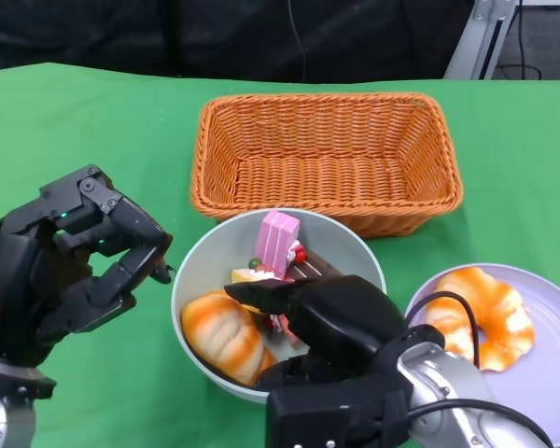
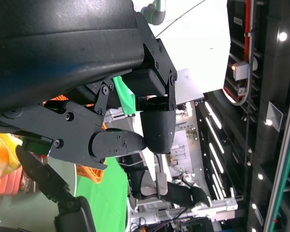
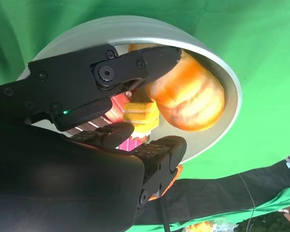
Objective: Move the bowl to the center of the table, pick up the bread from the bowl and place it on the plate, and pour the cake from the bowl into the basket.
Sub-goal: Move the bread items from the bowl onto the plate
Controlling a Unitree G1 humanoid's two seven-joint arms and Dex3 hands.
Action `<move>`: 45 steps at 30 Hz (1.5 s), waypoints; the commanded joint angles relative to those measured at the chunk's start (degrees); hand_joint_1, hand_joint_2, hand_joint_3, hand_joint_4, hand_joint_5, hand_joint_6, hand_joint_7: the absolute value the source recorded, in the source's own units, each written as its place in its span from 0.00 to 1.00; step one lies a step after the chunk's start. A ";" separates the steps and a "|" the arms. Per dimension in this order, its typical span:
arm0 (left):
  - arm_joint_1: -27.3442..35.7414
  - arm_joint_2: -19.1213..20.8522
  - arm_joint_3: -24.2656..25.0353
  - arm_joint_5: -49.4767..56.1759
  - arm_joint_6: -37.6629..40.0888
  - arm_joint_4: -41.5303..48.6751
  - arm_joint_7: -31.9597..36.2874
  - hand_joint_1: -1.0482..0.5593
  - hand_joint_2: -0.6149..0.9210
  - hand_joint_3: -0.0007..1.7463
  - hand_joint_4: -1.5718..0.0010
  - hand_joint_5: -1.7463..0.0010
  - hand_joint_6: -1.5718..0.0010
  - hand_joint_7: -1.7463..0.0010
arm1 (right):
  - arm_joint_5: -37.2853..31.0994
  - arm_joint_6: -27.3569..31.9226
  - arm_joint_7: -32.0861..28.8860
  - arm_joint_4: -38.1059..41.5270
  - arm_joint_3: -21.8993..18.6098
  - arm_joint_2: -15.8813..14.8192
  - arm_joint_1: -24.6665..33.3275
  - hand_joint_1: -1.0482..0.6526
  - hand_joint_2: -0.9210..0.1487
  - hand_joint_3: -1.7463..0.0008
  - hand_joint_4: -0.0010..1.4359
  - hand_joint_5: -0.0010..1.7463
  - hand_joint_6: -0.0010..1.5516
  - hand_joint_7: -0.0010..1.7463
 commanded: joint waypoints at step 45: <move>0.82 -0.26 -0.37 -0.22 -0.41 -1.62 0.88 0.54 1.00 0.21 0.54 0.07 0.51 0.32 | -0.09 -2.64 0.17 15.38 5.79 3.45 -9.11 0.25 0.00 0.97 0.46 0.06 0.41 0.02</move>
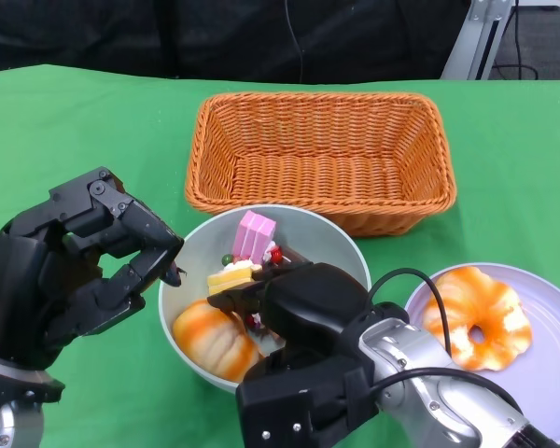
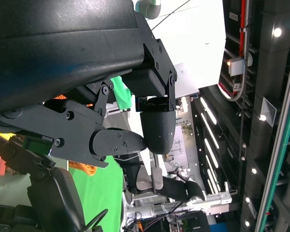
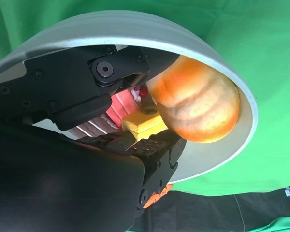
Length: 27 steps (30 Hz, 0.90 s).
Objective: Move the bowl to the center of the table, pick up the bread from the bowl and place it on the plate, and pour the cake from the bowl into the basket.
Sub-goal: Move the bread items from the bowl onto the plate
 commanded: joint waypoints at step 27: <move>0.43 0.29 0.50 -0.16 -0.55 -0.24 1.45 0.54 1.00 0.21 0.54 0.06 0.51 0.30 | 0.77 -3.98 -13.05 7.47 1.87 1.73 0.47 0.47 0.00 0.90 0.57 0.09 0.48 0.03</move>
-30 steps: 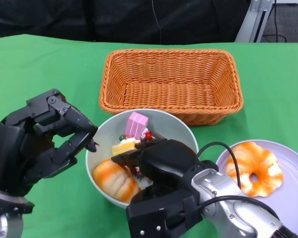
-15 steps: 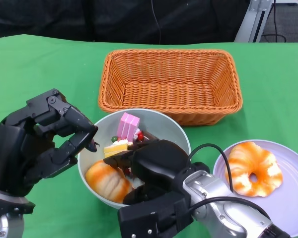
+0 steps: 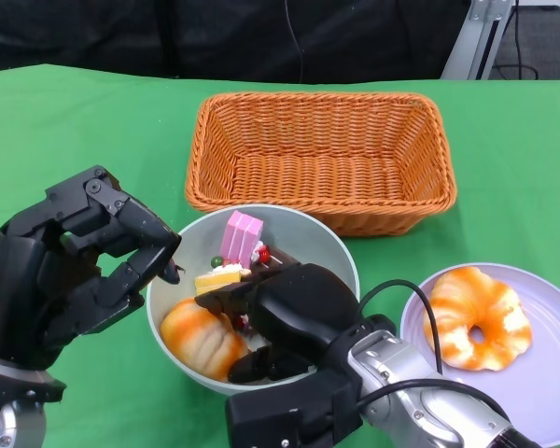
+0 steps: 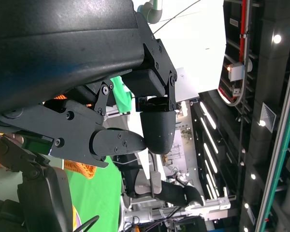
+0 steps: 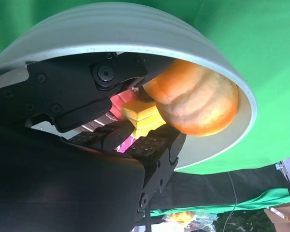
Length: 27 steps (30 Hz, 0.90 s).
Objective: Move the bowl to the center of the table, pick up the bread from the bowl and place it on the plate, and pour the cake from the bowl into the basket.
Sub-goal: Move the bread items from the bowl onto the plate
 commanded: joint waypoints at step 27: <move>0.43 1.07 0.45 -0.17 -1.08 0.52 -0.18 0.53 1.00 0.20 0.51 0.09 0.50 0.32 | 5.38 -7.37 -10.84 8.98 -5.23 2.28 -2.00 0.49 0.05 1.00 0.58 0.57 0.72 0.00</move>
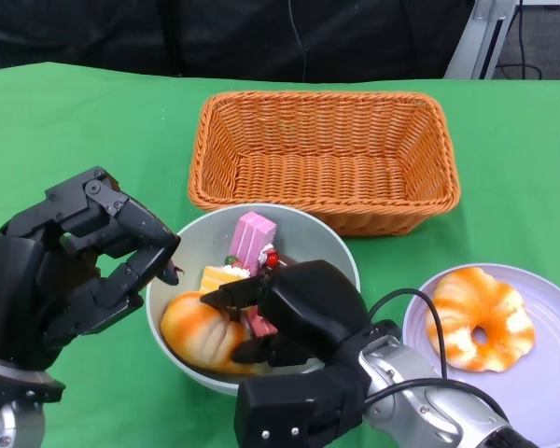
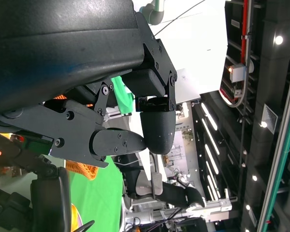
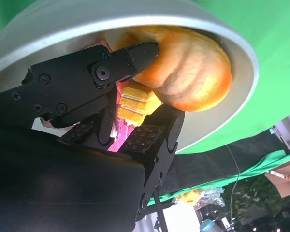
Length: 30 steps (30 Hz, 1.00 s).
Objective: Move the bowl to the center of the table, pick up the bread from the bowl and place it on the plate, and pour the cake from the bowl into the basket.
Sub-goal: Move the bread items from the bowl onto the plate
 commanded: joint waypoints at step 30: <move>0.10 1.04 0.49 0.43 -1.67 1.27 -0.20 0.52 1.00 0.18 0.53 0.07 0.52 0.30 | 8.84 13.03 12.65 -12.79 -8.57 1.64 0.47 0.53 0.00 0.96 0.51 0.76 0.51 0.33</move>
